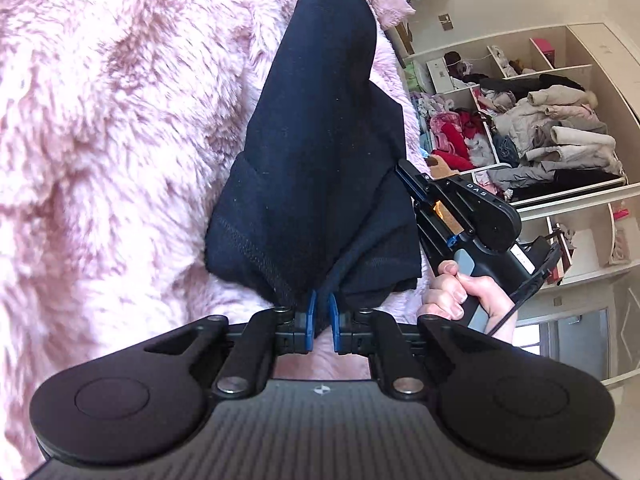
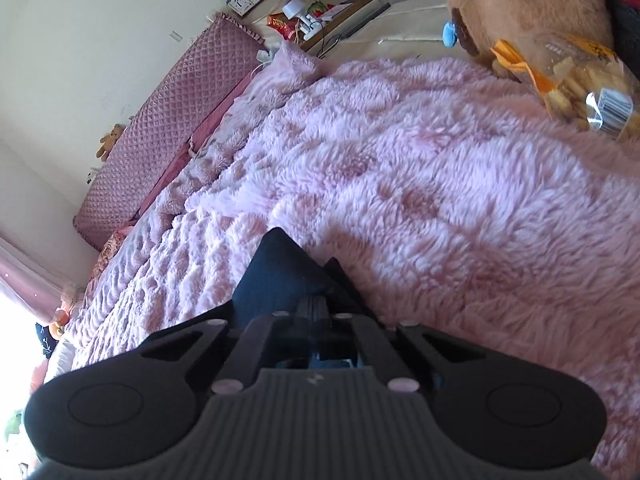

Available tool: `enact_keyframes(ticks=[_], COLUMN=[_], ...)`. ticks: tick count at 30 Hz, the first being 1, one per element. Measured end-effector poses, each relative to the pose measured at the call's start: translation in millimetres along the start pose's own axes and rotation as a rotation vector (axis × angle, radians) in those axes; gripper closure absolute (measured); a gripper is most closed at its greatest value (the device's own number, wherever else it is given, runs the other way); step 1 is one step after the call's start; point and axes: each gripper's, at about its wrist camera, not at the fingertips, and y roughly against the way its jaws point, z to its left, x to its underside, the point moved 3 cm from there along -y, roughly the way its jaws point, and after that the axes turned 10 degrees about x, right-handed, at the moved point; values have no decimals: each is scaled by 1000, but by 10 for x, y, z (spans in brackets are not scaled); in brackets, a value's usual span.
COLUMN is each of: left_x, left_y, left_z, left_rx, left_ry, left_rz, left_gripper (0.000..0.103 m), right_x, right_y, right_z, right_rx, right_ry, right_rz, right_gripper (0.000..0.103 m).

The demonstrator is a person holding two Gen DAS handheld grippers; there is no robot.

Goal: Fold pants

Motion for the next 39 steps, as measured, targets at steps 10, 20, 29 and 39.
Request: enact_keyframes(ticks=[10,20,29,39], left_x=[-477,-536,-504,-319], left_y=[573,-183,354,1118], left_z=[-149,214,325,701], left_rx=[-28,1,6,-43], left_ry=[-116,-79,122,132], left_rz=[-144,4,-7,-37], left_gripper=[47,26,73,68], right_x=[-97,-36,55,440], right_y=[319,147,227,739], right_z=[-336,-399,-400,210], right_rx=[-68,-133,-149,-123], right_ry=[-142,-153,-132,273], right_rz=[44,179,301,311], right_gripper=[34,31,55,55])
